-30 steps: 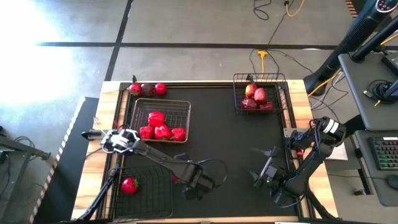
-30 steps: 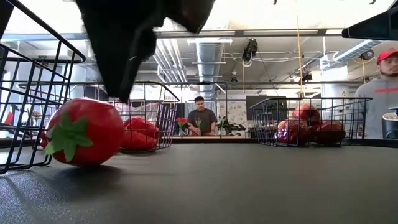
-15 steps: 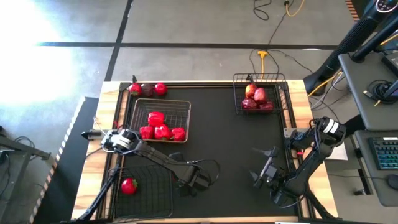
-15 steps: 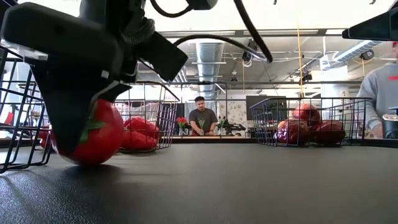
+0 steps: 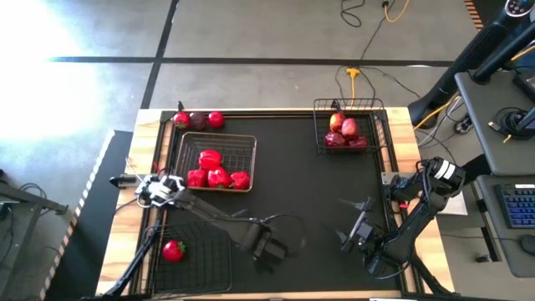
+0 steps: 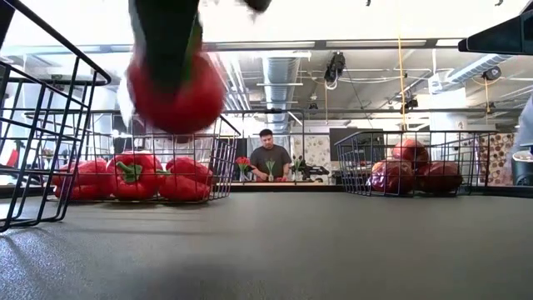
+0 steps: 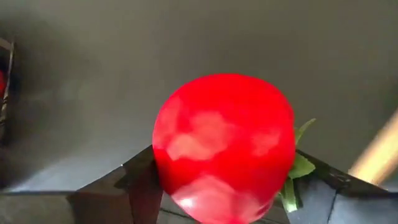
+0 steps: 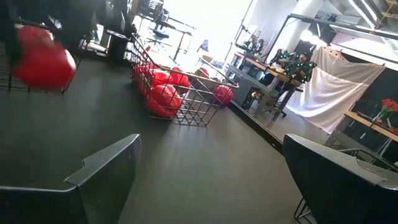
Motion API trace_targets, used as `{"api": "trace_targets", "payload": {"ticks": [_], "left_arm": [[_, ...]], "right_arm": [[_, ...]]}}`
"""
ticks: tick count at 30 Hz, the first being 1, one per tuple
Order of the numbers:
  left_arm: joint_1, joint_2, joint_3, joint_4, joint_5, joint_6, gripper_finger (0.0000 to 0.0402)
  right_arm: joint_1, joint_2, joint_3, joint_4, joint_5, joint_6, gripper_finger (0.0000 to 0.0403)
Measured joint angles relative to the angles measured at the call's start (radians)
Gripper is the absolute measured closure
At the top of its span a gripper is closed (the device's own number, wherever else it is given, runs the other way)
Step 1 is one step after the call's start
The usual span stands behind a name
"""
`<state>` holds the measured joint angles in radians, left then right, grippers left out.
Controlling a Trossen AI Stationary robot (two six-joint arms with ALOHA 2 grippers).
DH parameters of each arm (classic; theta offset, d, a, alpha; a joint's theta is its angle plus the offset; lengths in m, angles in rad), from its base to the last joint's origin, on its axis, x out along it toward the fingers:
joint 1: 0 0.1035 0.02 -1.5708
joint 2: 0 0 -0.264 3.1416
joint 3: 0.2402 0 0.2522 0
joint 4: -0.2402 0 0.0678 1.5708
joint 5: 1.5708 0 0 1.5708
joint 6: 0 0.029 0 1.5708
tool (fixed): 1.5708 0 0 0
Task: Sort produce into baskets
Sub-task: Put the bottom right tomato into the left black basket
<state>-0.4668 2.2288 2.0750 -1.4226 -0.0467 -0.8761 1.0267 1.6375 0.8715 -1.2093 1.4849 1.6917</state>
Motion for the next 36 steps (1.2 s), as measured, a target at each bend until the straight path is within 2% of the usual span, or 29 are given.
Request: {"api": "trace_targets", "payload": {"ticks": [4,6,14,19,22,24,26,28,31,36], "left_arm": [[-0.046,-0.001,0.236,-0.104,-0.096,-0.045,0.0165],[-0.076,-0.016,0.284,-0.148,-0.149,-0.102,0.0165],[-0.211,-0.169,0.067,-0.150,-0.119,-0.382,0.0163],[-0.274,-0.260,-0.116,-0.147,-0.107,-0.542,0.0161],[-0.303,-0.311,-0.234,-0.149,-0.015,-0.651,0.0161],[-0.318,-0.341,-0.321,-0.123,0.097,-0.708,0.0161],[-0.327,-0.361,-0.401,-0.055,0.212,-0.746,0.0160],[-0.329,-0.364,-0.474,0.033,0.278,-0.765,0.0159],[-0.322,-0.355,-0.557,0.182,0.290,-0.763,0.0151],[-0.293,-0.309,-0.623,0.138,0.296,-0.742,0.0116]], "right_arm": [[0.000,0.000,0.000,0.003,0.000,0.001,0.0019],[0.000,0.000,0.000,0.010,0.000,0.000,0.0019],[-0.001,0.000,-0.002,0.018,0.004,0.009,0.0019],[-0.009,0.000,-0.002,0.024,0.006,0.011,0.0019],[-0.018,0.000,-0.002,0.032,0.008,0.010,0.0019],[-0.026,0.000,-0.002,0.037,0.008,0.010,0.0019],[-0.034,0.000,-0.002,0.041,0.007,0.010,0.0019],[-0.041,0.000,-0.002,0.043,0.007,0.010,0.0019],[-0.049,0.000,-0.002,0.048,0.007,0.010,0.0019],[-0.051,0.000,-0.002,0.051,0.007,0.010,0.0019]]}}
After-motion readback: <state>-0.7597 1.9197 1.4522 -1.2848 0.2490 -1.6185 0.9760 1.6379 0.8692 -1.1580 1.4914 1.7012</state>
